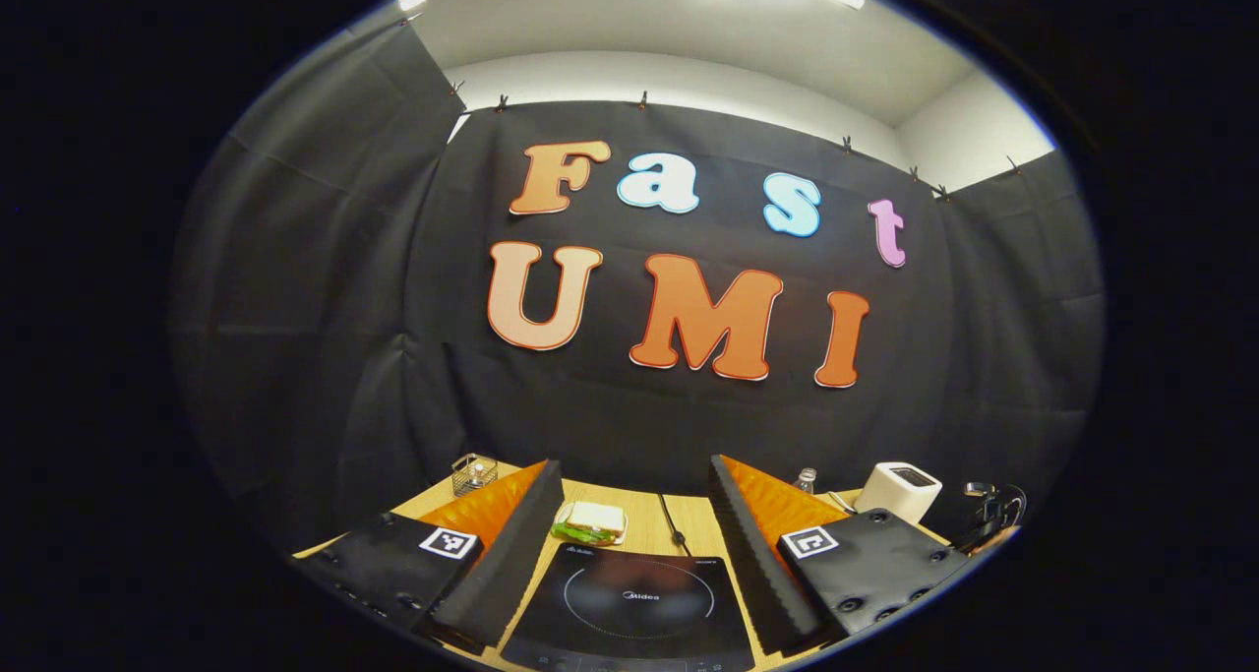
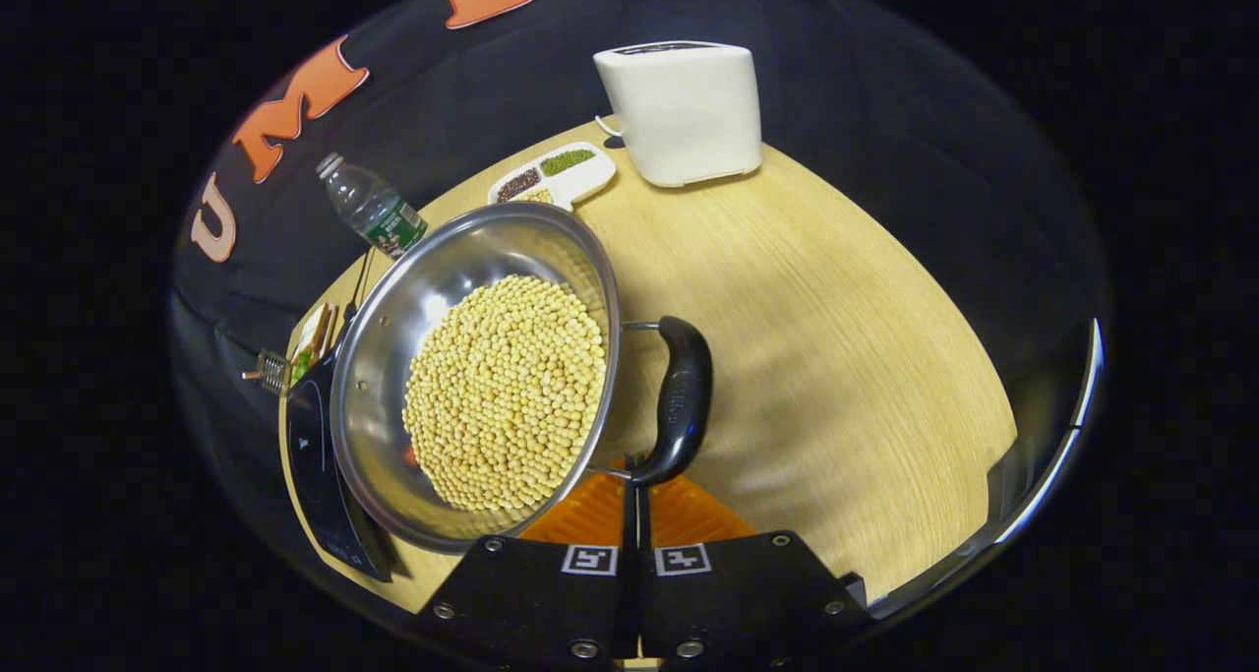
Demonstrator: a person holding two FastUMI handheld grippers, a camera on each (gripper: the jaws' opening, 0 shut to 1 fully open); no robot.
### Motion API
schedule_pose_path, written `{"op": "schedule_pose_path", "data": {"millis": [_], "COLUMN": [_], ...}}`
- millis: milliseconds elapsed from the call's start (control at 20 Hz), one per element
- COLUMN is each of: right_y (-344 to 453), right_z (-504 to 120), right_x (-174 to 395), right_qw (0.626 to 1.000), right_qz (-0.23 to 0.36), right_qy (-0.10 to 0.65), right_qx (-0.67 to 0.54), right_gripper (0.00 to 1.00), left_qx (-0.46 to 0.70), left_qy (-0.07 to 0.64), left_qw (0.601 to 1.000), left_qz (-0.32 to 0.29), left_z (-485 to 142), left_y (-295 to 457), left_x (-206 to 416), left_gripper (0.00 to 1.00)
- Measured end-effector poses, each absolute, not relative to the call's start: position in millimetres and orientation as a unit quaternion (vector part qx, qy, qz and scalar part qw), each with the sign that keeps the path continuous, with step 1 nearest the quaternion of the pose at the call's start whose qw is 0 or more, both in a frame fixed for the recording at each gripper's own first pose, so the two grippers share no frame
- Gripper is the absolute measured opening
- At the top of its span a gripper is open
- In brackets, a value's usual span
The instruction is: First push the handle of the pot to place it horizontally, then grasp the pot with both hands and set it on the induction cooktop.
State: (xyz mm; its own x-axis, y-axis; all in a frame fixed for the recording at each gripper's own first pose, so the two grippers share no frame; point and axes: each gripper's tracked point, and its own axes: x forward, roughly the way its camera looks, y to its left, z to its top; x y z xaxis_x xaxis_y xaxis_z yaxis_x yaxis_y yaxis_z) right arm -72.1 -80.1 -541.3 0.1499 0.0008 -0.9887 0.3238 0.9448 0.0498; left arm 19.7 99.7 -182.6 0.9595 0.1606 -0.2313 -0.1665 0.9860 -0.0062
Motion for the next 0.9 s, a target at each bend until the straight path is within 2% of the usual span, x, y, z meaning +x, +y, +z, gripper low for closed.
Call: {"op": "schedule_pose_path", "data": {"millis": [250,900], "right_y": [-89,-113], "right_z": [-549,-558], "right_x": [-53,3], "right_qw": [0.741,0.752], "right_qz": [-0.130,-0.164], "right_qy": [0.640,0.619], "right_qx": [0.156,0.159], "right_gripper": [0.00,0.00], "left_qx": [-0.036,-0.025], "left_qy": [0.128,0.147], "left_qw": [0.989,0.986], "left_qz": [0.068,0.072], "left_z": [-196,-216], "left_y": [85,85], "left_x": [20,25], "left_gripper": [0.97,0.97]}}
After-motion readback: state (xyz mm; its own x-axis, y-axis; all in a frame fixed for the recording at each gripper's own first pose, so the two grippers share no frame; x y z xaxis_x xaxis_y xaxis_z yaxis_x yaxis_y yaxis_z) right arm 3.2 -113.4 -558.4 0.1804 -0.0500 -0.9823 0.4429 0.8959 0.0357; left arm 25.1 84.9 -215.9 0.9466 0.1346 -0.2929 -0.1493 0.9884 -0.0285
